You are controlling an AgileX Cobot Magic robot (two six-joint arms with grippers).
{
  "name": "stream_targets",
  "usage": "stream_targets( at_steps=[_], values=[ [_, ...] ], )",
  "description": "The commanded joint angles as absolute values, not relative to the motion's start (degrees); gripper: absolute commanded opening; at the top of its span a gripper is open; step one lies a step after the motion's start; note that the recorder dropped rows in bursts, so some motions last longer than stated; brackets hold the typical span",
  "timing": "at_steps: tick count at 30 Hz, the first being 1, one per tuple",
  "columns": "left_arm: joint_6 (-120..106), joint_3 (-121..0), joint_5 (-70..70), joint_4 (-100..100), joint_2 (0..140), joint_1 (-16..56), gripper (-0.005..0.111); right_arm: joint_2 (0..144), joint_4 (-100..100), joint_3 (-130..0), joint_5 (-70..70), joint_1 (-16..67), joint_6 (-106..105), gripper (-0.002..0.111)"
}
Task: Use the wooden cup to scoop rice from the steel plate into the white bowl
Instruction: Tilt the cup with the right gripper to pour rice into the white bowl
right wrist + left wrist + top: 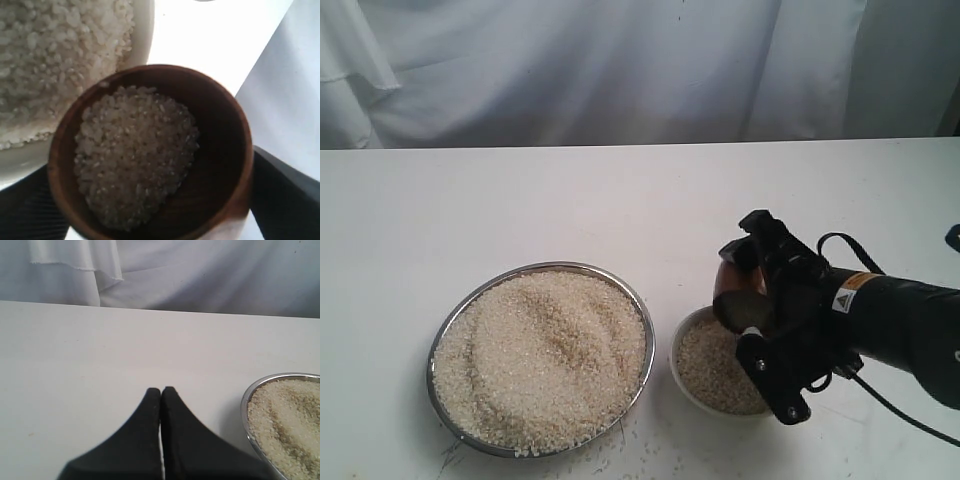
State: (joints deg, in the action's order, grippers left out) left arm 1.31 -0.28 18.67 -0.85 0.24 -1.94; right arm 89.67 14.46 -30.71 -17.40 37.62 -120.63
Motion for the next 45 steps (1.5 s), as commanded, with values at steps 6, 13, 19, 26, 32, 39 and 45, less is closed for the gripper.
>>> stream_targets(
  at_steps=[6,13,19,26,32,39,45],
  values=[
    [1.35,0.0,18.27,-0.94,0.0,-2.04,0.0,89.06,5.91,-27.68,-23.17,37.68,-121.01,0.0],
    [1.35,0.0,18.27,-0.94,0.0,-2.04,0.0,89.06,1.9,-27.38,-25.18,37.68,-121.01,0.0],
    [1.35,0.0,18.27,-0.94,0.0,-2.04,0.0,89.06,0.0,-27.38,-27.9,37.68,-121.01,0.0],
    [1.35,0.0,18.27,-0.94,0.0,-2.04,0.0,89.06,-0.95,-27.38,-32.13,37.68,-121.01,0.0],
    [1.35,0.0,18.27,-0.94,0.0,-2.04,0.0,89.06,-2.31,-26.79,-33.38,37.68,-121.01,0.0],
    [1.35,0.0,18.27,-0.94,0.0,-2.04,0.0,88.97,-3.97,-23.77,-40.49,37.68,-121.01,0.0],
    [1.35,0.0,18.27,-0.94,0.0,-2.04,0.0,88.97,-3.97,-23.69,-38.98,37.68,-121.01,0.0]
  ],
)
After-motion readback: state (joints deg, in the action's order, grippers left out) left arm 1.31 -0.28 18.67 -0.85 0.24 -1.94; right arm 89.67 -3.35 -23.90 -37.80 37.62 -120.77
